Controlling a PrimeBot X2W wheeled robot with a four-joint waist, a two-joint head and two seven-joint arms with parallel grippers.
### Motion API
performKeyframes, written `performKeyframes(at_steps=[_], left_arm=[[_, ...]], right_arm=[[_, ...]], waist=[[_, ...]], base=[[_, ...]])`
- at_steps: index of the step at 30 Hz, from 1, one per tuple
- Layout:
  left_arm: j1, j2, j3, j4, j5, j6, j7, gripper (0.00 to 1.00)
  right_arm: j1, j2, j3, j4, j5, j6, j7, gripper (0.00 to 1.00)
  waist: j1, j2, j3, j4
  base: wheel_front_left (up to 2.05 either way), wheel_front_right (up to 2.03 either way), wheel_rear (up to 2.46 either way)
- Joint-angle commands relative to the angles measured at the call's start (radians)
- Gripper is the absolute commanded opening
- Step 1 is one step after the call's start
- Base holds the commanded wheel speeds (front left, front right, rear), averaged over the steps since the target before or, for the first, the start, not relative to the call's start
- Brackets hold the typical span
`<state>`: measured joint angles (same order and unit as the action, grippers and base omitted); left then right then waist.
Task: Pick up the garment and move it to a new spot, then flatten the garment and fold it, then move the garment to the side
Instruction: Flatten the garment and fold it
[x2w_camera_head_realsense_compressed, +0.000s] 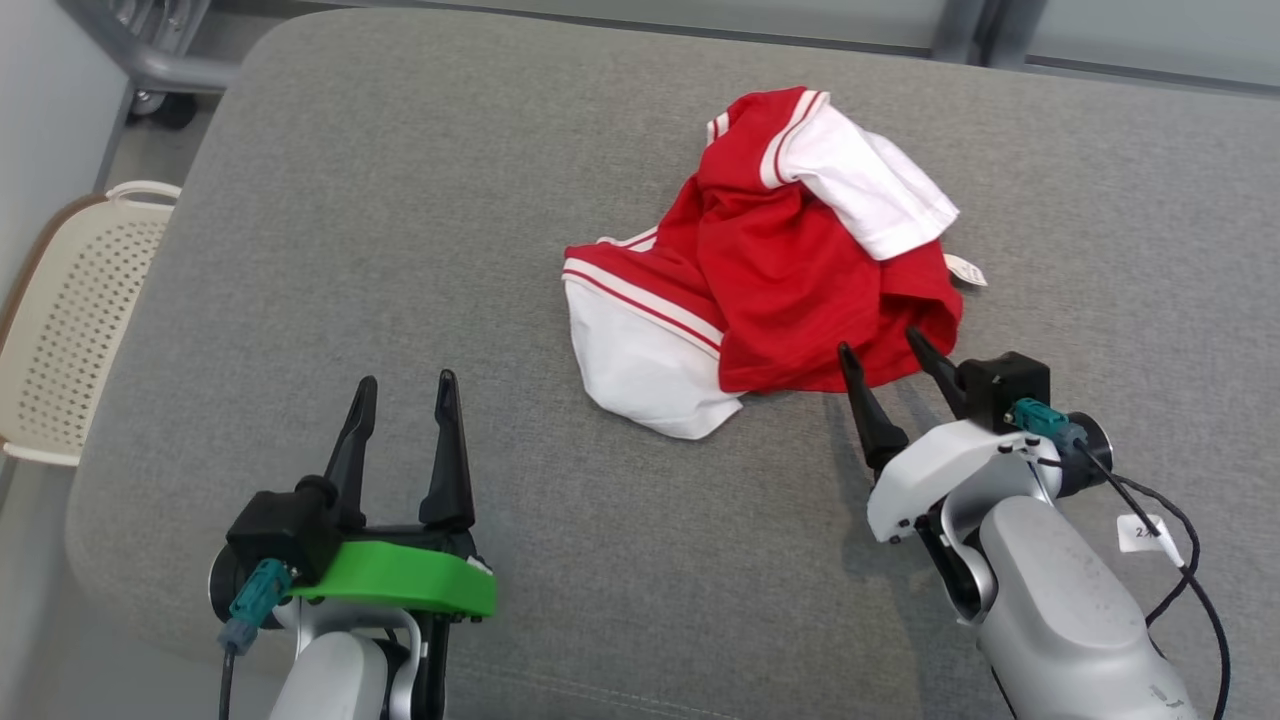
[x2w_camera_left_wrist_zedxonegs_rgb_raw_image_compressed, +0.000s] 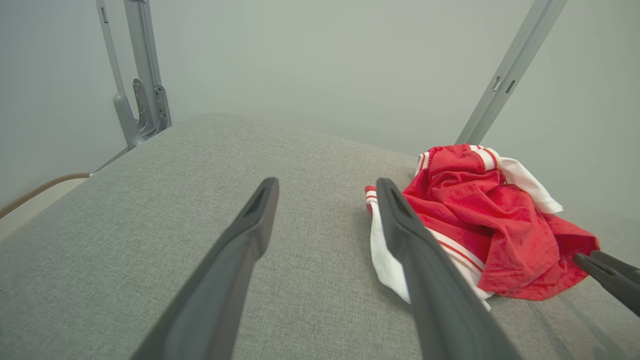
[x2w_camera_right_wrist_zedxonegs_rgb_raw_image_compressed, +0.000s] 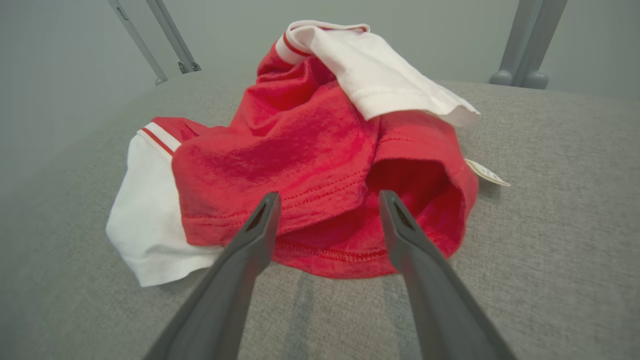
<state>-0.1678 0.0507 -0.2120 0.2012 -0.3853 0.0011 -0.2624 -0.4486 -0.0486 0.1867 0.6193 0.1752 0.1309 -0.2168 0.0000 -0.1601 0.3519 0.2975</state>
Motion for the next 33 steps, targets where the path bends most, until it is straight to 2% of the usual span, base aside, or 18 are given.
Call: performKeyframes(at_steps=[1, 10, 12, 13, 14, 15, 16, 20, 25, 30, 33], left_arm=[[0.020, 0.000, -0.014, -0.025, 0.002, 0.017, -0.003, 1.00], [0.042, 0.001, -0.053, -0.086, -0.007, 0.058, -0.003, 1.00], [0.041, 0.001, -0.054, -0.088, -0.009, 0.061, -0.003, 1.00], [0.041, 0.001, -0.053, -0.089, -0.010, 0.062, -0.003, 1.00], [0.042, 0.001, -0.052, -0.089, -0.011, 0.063, -0.003, 1.00], [0.042, 0.001, -0.052, -0.089, -0.011, 0.063, -0.003, 1.00], [0.043, 0.001, -0.048, -0.089, -0.010, 0.065, -0.003, 1.00], [0.048, 0.000, -0.039, -0.090, -0.004, 0.069, -0.003, 1.00], [0.053, 0.001, -0.040, -0.088, -0.011, 0.068, -0.003, 1.00], [0.051, 0.001, -0.057, -0.081, -0.014, 0.067, -0.003, 1.00], [0.053, 0.001, -0.064, -0.078, -0.018, 0.071, -0.003, 1.00]], right_arm=[[-0.023, -0.008, -0.016, 0.033, -0.004, 0.000, -0.013, 1.00], [-0.121, -0.011, -0.093, 0.218, -0.046, 0.000, -0.030, 1.00], [-0.138, -0.010, -0.095, 0.245, -0.048, 0.000, -0.033, 0.45], [-0.144, -0.009, -0.092, 0.255, -0.044, 0.000, -0.035, 0.30], [-0.149, -0.008, -0.086, 0.257, -0.038, 0.000, -0.039, 0.08], [-0.149, -0.008, -0.086, 0.257, -0.038, 0.000, -0.039, 0.08], [-0.153, -0.008, -0.082, 0.253, -0.032, 0.000, -0.043, 0.00], [-0.160, -0.006, -0.063, 0.198, -0.020, 0.000, -0.050, 0.00], [-0.116, -0.010, -0.057, 0.015, 0.000, 0.000, -0.049, 0.00], [-0.094, -0.062, -0.100, -0.152, -0.004, 0.000, -0.046, 0.00], [-0.085, -0.093, -0.138, -0.216, -0.011, 0.000, -0.007, 0.00]], waist=[[0.0000, 0.0001, 0.021, 0.062], [0.0000, 0.0001, 0.045, 0.108], [0.0000, 0.0001, 0.046, 0.110], [0.0000, 0.0001, 0.047, 0.110], [0.0000, 0.0001, 0.046, 0.108], [0.0000, 0.0001, 0.046, 0.108], [0.0000, 0.0001, 0.046, 0.105], [0.0000, 0.0001, 0.043, 0.078], [0.0000, 0.0001, 0.037, 0.028], [0.0000, 0.0001, 0.029, -0.021], [0.0000, 0.0001, 0.024, -0.034]], base=[[0.00, 0.00, 0.00], [0.00, 0.00, 0.00], [0.00, 0.00, 0.00], [0.00, 0.00, 0.00], [0.00, 0.00, 0.00], [0.00, 0.00, 0.00], [0.00, 0.00, 0.00], [0.00, 0.00, 0.00], [0.00, 0.00, 0.00], [0.00, 0.00, 0.00], [0.00, 0.00, 0.00]])
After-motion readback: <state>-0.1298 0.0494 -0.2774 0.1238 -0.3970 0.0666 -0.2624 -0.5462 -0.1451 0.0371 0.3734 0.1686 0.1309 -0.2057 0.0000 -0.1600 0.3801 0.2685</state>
